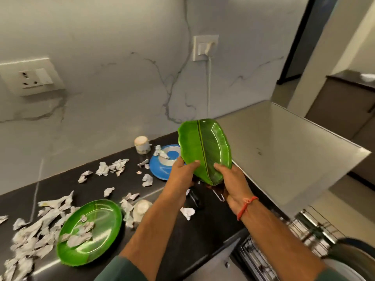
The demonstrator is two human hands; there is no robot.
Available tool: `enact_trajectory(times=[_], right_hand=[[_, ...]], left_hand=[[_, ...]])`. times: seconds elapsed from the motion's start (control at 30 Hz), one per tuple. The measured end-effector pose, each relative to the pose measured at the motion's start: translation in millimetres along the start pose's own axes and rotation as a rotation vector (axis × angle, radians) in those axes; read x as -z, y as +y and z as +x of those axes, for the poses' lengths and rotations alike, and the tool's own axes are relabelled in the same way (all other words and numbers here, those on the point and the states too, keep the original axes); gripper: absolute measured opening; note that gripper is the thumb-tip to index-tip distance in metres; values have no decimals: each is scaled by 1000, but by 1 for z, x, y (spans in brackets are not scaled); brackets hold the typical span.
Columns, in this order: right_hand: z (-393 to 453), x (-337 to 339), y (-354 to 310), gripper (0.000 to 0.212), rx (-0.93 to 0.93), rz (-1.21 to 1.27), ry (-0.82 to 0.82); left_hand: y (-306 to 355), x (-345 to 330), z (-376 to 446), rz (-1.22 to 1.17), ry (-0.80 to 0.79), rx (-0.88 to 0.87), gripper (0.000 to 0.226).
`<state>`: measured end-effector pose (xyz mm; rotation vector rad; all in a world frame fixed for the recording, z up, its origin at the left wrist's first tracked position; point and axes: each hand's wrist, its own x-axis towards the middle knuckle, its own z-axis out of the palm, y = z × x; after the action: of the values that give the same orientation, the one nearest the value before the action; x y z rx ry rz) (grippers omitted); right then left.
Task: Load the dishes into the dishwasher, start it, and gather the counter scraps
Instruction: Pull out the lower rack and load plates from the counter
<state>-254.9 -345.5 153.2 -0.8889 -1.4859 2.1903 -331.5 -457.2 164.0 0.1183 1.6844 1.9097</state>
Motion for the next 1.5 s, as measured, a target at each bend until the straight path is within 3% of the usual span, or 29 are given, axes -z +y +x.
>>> enact_trajectory(times=[0.3, 0.6, 0.77, 0.87, 1.03, 1.2, 1.3, 1.4, 1.5], right_hand=[[-8, 133, -29, 14, -8, -1, 126], [-43, 257, -41, 10, -15, 149, 408], [-60, 304, -41, 14, -10, 219, 468], [-71, 322, -40, 28, -21, 231, 491], [-87, 367, -27, 82, 131, -407, 833], [-87, 394, -50, 94, 285, -830, 846], [-79, 402, -63, 75, 233, -998, 697], [-70, 413, -58, 34, 119, -960, 519], [-64, 427, -35, 17, 65, -913, 574]], left_hand=[[-35, -118, -1, 103, -118, 72, 20], [-69, -230, -25, 361, -417, 124, 21], [-79, -274, -42, 445, -521, 101, 22], [-81, -292, -45, 484, -568, 49, 25], [-85, -322, -26, 843, -637, -291, 18], [-83, -370, -12, 1303, -750, -645, 14], [-84, -402, -19, 1354, -898, -742, 14], [-92, -423, -16, 1317, -1021, -779, 17], [-118, -429, -2, 1123, -1089, -628, 21]])
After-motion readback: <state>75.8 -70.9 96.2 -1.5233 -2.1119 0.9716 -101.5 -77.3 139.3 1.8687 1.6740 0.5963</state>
